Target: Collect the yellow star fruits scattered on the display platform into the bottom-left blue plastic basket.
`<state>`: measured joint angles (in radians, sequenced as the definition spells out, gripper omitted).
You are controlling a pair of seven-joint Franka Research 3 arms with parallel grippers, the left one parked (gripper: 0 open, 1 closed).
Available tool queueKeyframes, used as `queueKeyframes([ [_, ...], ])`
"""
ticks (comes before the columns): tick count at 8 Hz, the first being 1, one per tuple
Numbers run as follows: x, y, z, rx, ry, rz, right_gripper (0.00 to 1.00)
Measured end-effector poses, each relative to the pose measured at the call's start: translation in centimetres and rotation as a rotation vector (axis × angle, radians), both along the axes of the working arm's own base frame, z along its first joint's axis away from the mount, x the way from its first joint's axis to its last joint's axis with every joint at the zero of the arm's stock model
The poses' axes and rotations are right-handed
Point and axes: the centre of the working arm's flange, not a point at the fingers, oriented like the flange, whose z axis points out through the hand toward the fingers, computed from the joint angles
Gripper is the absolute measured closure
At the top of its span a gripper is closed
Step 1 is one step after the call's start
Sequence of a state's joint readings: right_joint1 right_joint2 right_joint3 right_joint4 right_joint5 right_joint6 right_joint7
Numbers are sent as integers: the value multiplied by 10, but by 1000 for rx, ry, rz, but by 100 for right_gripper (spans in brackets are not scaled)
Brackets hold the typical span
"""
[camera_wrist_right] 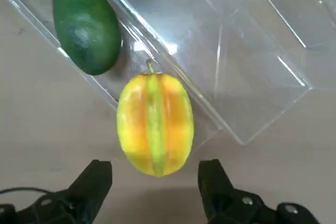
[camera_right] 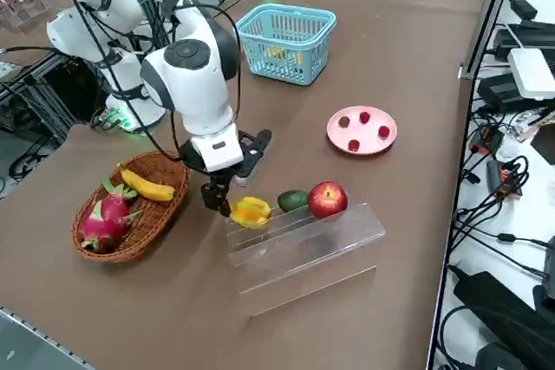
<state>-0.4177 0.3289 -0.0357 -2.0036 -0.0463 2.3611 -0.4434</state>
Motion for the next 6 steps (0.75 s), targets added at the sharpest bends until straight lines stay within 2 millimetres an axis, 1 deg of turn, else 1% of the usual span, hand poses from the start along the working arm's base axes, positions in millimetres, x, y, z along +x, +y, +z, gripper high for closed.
queueKeyframes([
  [3,2,5,0,2,-1,1,0],
  [6,0,0,-4,3,2,-10,0],
])
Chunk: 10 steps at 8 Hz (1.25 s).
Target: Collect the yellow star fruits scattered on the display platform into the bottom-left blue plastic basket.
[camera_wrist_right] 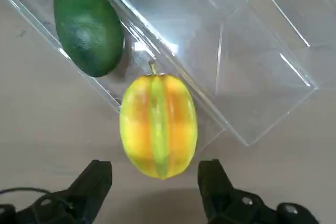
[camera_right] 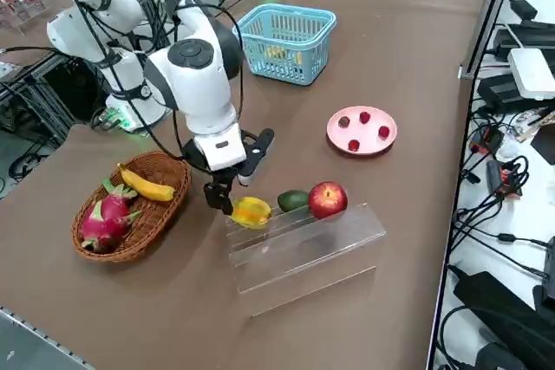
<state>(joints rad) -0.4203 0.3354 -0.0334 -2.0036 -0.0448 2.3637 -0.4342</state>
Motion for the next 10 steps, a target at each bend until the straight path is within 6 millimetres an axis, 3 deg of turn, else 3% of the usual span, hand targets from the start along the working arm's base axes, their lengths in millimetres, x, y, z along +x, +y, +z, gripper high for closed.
queueKeyframes([
  [5,-4,-13,-26,2,8,-23,0],
  [10,-4,-19,-24,37,-21,-81,6],
])
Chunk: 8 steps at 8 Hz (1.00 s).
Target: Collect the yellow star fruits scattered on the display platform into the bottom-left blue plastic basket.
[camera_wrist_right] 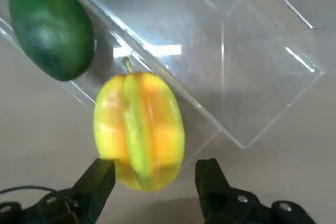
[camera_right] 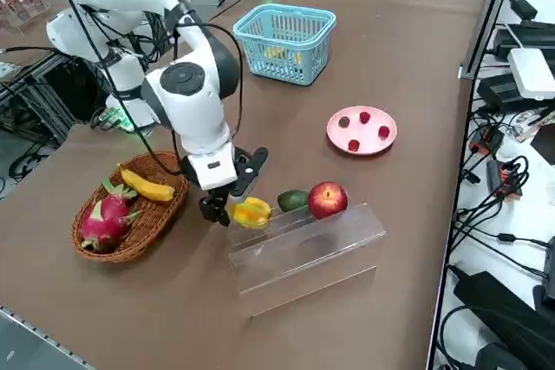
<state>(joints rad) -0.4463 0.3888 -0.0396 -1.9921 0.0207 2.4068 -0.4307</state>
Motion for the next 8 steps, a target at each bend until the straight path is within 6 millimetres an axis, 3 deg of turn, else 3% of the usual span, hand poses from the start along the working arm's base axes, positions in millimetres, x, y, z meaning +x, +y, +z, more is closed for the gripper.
queueKeyframes([
  [4,8,-2,10,-3,-25,-6,4],
  [8,11,-3,-2,3,-15,-6,8],
])
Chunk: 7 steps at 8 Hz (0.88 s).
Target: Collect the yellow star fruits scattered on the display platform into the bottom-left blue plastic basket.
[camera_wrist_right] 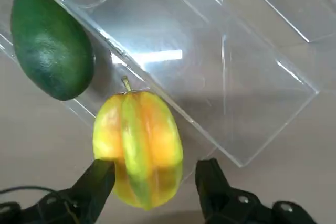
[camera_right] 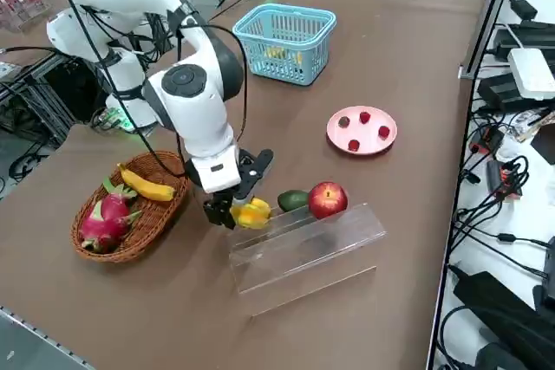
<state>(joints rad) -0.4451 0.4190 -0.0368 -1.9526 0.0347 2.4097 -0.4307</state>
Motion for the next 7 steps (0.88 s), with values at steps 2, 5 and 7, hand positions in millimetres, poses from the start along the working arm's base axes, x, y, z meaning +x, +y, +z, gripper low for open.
queueKeyframes([
  [2,4,-1,0,-2,-4,1,20],
  [5,8,6,8,12,-4,7,76],
  [7,8,7,9,12,-4,9,79],
])
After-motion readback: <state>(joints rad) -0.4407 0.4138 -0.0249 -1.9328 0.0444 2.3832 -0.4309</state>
